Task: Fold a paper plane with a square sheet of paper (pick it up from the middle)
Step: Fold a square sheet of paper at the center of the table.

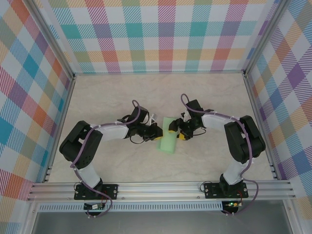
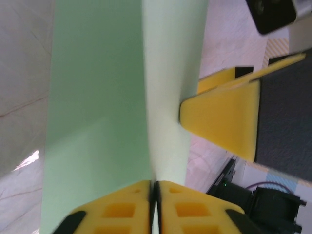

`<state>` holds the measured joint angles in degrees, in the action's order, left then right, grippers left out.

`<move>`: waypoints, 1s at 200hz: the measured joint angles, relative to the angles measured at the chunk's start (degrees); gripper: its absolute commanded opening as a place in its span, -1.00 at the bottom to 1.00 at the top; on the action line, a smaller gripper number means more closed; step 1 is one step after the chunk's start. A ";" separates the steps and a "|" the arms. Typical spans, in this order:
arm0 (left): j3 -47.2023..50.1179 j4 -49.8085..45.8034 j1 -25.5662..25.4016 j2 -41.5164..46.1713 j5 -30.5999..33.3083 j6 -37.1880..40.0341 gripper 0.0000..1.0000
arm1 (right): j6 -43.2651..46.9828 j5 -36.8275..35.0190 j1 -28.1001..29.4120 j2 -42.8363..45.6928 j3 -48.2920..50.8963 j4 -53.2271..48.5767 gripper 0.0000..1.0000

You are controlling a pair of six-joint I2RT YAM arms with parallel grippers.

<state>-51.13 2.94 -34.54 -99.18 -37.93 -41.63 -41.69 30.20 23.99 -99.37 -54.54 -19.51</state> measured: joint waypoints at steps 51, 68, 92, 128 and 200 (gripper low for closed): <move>-1.20 1.70 0.00 -2.05 2.21 -2.67 -0.98 | -1.42 -0.24 -2.21 6.86 5.90 2.29 0.30; -1.20 3.50 0.00 -3.06 2.91 -5.22 -0.98 | -1.40 -0.17 -2.69 7.30 6.54 3.26 0.29; -1.20 4.79 0.00 -3.48 3.58 -7.08 -0.96 | -1.22 -0.02 -3.06 7.08 6.58 3.65 0.22; -1.20 4.90 0.00 -3.50 3.72 -7.48 -0.95 | 0.00 0.98 -3.06 2.67 3.87 3.58 0.15; -1.20 4.76 0.00 -3.76 3.72 -7.67 -0.90 | 3.45 0.90 -3.06 -1.03 -0.20 1.51 0.06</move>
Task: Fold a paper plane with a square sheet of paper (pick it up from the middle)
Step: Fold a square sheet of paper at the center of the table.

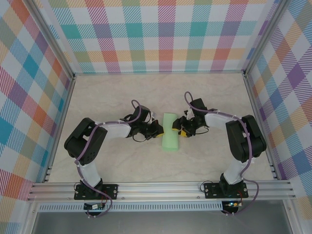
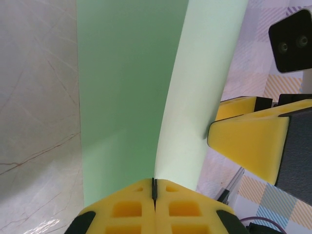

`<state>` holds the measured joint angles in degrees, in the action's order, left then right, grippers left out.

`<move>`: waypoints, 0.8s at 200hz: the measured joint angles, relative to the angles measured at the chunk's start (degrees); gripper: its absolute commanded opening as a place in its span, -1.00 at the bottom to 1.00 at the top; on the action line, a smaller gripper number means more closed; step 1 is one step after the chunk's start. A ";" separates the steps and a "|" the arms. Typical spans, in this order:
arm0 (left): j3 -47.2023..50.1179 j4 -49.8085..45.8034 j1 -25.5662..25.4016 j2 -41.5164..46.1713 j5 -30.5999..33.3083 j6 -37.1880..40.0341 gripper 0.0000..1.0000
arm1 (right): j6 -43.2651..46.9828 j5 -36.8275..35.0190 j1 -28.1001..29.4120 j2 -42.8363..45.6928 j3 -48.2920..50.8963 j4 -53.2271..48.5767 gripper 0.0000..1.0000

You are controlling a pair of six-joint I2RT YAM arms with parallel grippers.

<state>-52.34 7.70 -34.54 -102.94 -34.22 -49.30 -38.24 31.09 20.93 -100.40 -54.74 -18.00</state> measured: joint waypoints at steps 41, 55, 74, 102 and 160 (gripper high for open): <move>0.00 0.02 -0.11 0.00 0.00 -0.50 -0.70 | 1.95 -0.09 0.00 -1.77 -0.50 -1.66 0.04; 0.02 -0.02 -0.20 0.00 0.22 -0.48 -0.49 | 2.69 -0.52 0.00 -2.29 -1.18 -2.71 0.04; 0.22 -0.52 -0.22 0.26 1.44 -0.31 -0.30 | 3.45 -1.16 0.00 -2.84 -2.29 -4.15 0.06; 2.27 -5.18 -0.22 4.96 6.95 0.17 -0.13 | 5.01 -2.69 0.00 -3.19 -3.74 -6.60 0.06; 2.84 -13.92 -0.22 18.40 18.56 0.94 -0.05 | 8.90 -6.84 0.57 -4.81 -7.54 -13.11 0.12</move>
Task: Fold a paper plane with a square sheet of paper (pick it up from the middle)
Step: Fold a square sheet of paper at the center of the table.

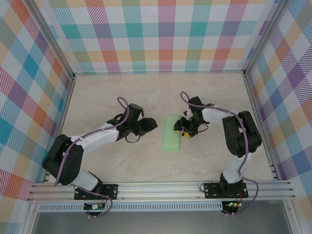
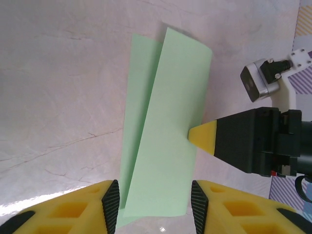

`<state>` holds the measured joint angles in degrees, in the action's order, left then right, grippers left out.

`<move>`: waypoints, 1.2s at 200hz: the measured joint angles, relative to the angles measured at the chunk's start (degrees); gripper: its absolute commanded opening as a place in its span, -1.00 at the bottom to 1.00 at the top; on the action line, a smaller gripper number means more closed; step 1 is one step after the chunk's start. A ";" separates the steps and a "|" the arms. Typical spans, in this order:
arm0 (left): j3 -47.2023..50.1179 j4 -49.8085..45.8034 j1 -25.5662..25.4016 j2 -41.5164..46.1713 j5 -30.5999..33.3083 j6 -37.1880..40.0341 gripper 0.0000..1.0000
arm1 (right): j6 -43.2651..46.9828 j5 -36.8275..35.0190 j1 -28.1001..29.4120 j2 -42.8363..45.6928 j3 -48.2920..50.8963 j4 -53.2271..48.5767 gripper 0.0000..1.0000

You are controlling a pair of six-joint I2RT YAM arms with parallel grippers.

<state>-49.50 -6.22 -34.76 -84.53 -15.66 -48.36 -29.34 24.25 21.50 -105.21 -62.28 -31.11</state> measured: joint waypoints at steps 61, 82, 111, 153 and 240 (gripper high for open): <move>0.92 -2.91 0.00 0.63 2.54 -0.04 -0.04 | 3.13 -4.48 2.64 -2.91 -5.60 -6.71 0.20; 0.94 -2.93 0.00 0.63 2.54 -0.04 -0.03 | 3.50 -5.84 3.34 -3.63 -6.97 -8.28 0.22; 0.94 -2.93 0.00 0.63 2.58 -0.02 -0.03 | 4.07 -7.13 4.04 -4.52 -8.63 -10.14 0.28; 0.94 -2.97 0.00 0.59 2.75 -0.02 -0.03 | 4.61 -8.52 4.81 -6.80 -12.15 -14.01 0.34; 0.92 -8.41 0.02 0.17 7.45 -0.28 -0.02 | 4.72 -11.85 6.01 -8.68 -15.10 -17.14 0.35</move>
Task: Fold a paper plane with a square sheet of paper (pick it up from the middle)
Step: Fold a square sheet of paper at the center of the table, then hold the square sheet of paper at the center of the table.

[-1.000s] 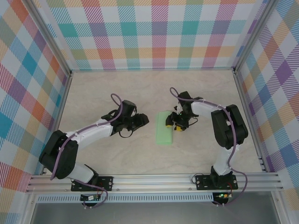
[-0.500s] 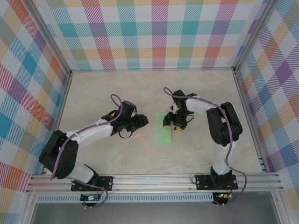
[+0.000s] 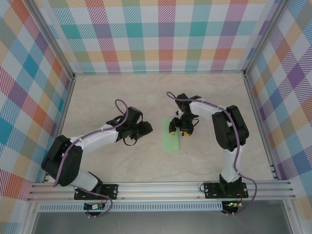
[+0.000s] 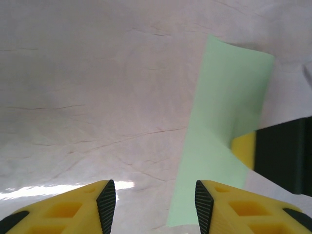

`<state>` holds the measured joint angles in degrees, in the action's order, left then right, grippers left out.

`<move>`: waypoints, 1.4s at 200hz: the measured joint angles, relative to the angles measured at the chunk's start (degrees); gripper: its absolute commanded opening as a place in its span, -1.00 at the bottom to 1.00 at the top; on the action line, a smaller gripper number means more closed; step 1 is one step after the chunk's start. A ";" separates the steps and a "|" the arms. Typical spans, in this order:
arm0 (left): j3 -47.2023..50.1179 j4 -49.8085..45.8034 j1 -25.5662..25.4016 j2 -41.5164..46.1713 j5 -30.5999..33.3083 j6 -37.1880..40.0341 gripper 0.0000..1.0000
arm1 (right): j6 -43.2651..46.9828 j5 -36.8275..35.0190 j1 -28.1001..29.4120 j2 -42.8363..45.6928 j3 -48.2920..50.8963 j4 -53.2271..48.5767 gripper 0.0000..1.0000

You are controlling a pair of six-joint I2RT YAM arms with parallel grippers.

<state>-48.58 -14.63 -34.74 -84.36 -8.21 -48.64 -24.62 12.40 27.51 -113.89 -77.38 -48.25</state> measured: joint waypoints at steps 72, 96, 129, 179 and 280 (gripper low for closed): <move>2.64 -3.48 0.83 4.85 4.96 -1.51 -0.01 | -0.63 -0.02 0.00 -0.09 -0.11 -0.02 0.37; 2.69 -3.43 0.87 4.87 4.92 -1.51 -0.01 | -0.61 -0.07 0.00 -0.15 -0.15 -0.07 0.37; 2.69 -3.39 0.87 4.87 4.85 -1.51 0.00 | -0.61 -0.68 0.04 -0.59 -0.61 -0.61 0.37; 2.69 -3.26 0.87 4.87 4.63 -1.51 0.00 | -0.57 -0.90 0.31 -0.72 -0.85 -0.79 0.39; 2.69 -3.21 0.92 4.87 3.52 -1.49 0.00 | -1.51 -1.36 0.28 -1.11 -1.16 -1.16 0.30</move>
<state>-45.89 -17.85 -33.82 -79.48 -4.69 -50.13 -26.13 11.05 27.79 -115.00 -78.54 -49.41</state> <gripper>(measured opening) 0.499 0.651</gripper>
